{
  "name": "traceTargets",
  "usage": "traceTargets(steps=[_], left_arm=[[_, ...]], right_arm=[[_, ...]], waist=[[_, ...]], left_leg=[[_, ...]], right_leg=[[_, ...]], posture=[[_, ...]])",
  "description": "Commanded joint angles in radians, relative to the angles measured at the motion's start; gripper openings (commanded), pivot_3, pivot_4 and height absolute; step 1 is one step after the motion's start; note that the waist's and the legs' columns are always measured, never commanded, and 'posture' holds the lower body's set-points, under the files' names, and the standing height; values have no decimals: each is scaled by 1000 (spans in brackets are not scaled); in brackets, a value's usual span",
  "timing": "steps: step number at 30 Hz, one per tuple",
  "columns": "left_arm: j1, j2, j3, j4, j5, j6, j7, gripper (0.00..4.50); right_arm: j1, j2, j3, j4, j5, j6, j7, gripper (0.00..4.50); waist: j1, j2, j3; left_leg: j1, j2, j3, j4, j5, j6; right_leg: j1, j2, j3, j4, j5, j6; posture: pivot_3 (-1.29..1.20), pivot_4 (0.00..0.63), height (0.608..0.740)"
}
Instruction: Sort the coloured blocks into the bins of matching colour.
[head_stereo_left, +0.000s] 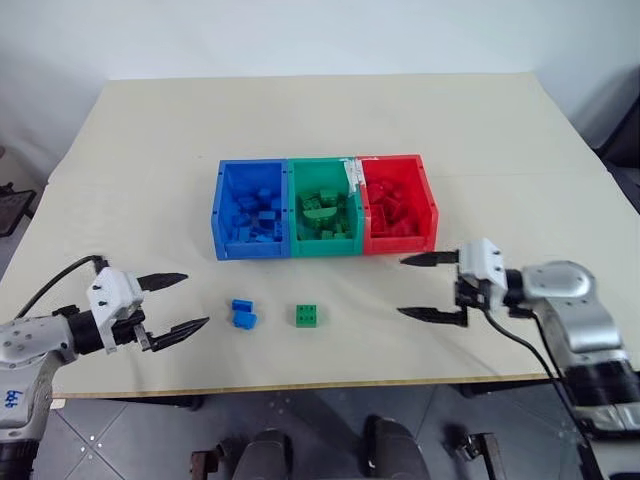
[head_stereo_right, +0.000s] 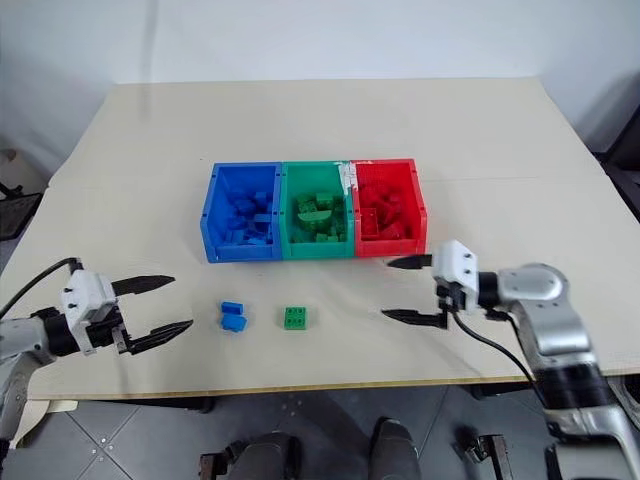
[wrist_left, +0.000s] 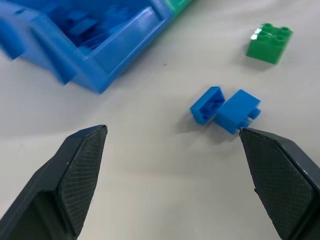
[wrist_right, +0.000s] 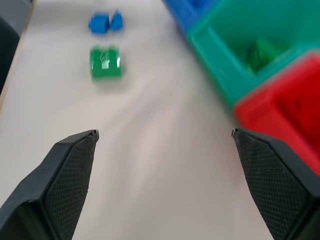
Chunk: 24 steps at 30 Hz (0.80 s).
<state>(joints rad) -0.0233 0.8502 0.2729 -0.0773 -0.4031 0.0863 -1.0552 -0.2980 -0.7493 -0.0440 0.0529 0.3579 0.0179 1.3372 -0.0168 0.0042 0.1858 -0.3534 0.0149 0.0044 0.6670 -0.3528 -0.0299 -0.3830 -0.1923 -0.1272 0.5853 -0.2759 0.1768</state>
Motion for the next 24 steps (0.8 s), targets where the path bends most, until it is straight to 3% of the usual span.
traceTargets(steps=[1,3,9,13,18,21,24], left_arm=[[-119,6,-160,-165,17,98,-16,4500],[-171,7,-237,-184,74,106,-15,4500],[-399,-112,-515,-179,242,250,48,4500],[-460,-165,-629,-147,346,249,64,4500],[-481,-200,-671,-128,416,293,93,4500],[-490,-182,-700,-120,450,292,71,3900],[-499,-198,-683,-130,423,313,69,2959]], right_arm=[[74,-11,-61,-115,37,4,-51,4457],[106,-7,-69,-150,41,14,-79,4457],[176,16,-48,-284,48,68,-164,4457],[210,29,-40,-333,38,85,-212,4457],[245,22,-48,-372,41,101,-245,4457],[279,8,-68,-404,60,125,-252,4500],[292,4,-71,-413,67,138,-255,4500]], waist=[[10,0,0],[16,0,0],[19,0,0],[23,0,0],[35,0,0],[42,0,0],[43,0,0]], left_leg=[[0,0,0,1,0,0],[0,0,1,2,0,0],[0,0,3,3,0,0],[0,0,3,3,0,0],[-1,0,3,5,-1,1],[-1,0,3,8,-1,2],[-1,0,3,10,-2,3]], right_leg=[[0,0,0,0,0,0],[0,0,2,0,0,0],[0,0,3,1,0,0],[0,0,3,1,0,0],[0,0,3,0,0,0],[1,0,3,0,0,0],[2,0,3,0,0,0]], posture=[[0,150,740],[0,150,740],[0,150,740],[0,150,740],[0,150,740],[0,150,740],[0,150,740]])
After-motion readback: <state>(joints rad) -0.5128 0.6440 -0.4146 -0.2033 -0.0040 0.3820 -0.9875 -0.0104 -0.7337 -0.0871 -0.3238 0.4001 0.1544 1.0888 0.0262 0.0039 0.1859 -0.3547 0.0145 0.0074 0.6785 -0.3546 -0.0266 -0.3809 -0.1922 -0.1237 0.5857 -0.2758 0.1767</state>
